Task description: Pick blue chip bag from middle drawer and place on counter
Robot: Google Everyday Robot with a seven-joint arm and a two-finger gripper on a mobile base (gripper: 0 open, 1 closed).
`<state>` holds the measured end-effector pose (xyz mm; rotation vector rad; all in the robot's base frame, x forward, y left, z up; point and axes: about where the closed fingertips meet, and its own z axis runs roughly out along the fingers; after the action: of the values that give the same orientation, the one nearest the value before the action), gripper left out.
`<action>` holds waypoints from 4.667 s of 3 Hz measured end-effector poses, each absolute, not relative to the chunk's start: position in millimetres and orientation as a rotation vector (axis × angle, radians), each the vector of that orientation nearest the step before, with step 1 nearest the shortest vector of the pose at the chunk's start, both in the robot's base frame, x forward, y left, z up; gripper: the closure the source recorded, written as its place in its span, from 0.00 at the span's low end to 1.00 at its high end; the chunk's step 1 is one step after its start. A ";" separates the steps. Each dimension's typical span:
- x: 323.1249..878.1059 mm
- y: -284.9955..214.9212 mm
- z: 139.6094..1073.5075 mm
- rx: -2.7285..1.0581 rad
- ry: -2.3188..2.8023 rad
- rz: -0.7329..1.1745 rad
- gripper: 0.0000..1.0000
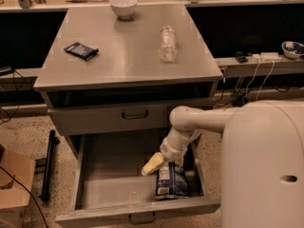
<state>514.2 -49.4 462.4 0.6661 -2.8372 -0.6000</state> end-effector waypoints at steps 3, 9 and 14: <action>512.2 -82.6 392.9 0.306 -2.935 -0.597 0.00; 507.3 -73.8 412.1 0.263 -2.965 -0.610 1.00; 473.3 -167.8 761.3 0.907 -3.451 -0.872 1.00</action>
Offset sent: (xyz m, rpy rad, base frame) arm 0.0008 -0.0455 -0.0732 -0.0244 -0.0177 -0.3218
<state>473.3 -167.8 761.3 0.9075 -3.4506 -0.8716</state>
